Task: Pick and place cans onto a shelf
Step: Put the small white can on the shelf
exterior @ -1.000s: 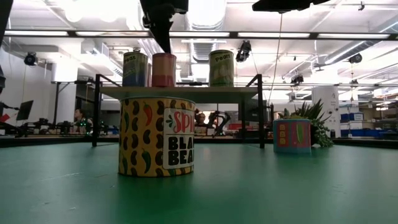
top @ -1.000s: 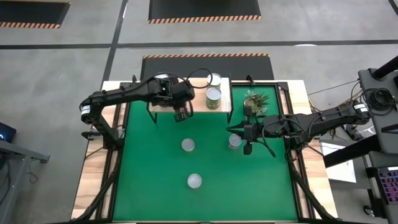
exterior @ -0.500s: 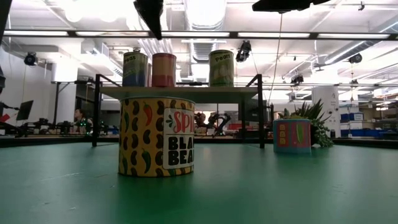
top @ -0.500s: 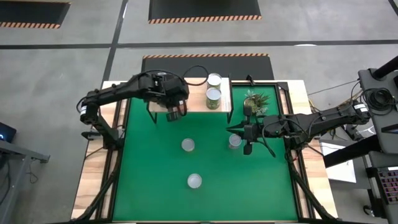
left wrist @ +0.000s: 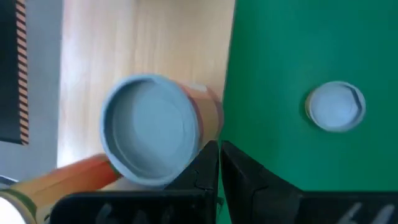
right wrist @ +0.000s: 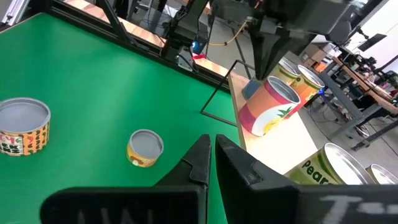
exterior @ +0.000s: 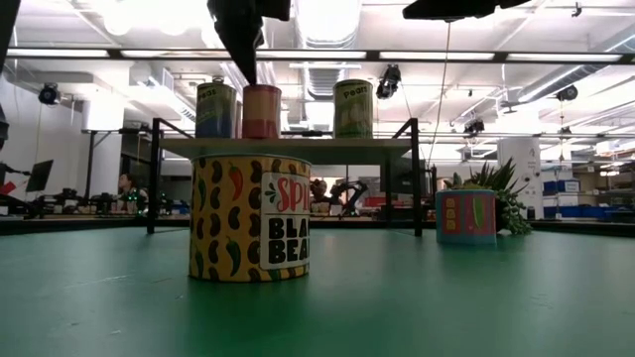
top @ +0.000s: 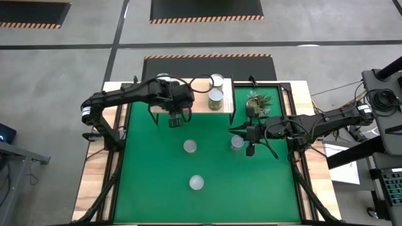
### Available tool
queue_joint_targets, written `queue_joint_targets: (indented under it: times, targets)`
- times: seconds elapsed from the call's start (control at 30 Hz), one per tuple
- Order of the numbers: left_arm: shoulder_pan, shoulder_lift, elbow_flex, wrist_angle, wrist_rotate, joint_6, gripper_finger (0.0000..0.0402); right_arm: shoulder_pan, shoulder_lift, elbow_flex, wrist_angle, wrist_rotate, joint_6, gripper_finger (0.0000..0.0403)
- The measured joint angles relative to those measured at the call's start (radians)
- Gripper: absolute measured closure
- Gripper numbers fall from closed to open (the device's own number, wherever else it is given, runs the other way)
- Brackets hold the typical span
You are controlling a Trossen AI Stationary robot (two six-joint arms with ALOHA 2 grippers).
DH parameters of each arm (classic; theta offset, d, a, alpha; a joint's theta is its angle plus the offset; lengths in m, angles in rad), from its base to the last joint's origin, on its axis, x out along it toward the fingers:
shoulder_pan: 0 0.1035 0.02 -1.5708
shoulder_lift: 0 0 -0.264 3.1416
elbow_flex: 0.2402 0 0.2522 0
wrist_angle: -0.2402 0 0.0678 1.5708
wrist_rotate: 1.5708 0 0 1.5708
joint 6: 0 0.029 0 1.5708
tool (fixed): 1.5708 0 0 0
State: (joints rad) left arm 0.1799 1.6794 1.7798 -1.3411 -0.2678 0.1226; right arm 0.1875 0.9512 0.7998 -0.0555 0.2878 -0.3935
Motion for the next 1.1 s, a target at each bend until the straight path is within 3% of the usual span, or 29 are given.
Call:
queue_joint_targets:
  times: [0.23, 0.53, 0.9, 1.1]
  targets:
    - [0.001, 0.0, 0.028, 0.157, -0.105, -0.037, 0.0402, 0.0, 0.0, 0.0, 0.0, 0.0, 0.0, 0.039]
    - [0.0, -0.005, 0.125, 0.061, -0.089, 0.02, 0.0402, 0.0, 0.0, -0.002, -0.017, 0.0, 0.0, 0.039]
    - [0.021, 0.002, 0.001, 0.078, -0.088, 0.025, 0.0402, 0.0, 0.0, -0.002, -0.019, 0.0, 0.001, 0.039]
    - [0.021, 0.002, -0.024, 0.182, -0.088, -0.039, 0.0402, 0.0, 0.0, -0.002, -0.019, 0.0, 0.001, 0.039]
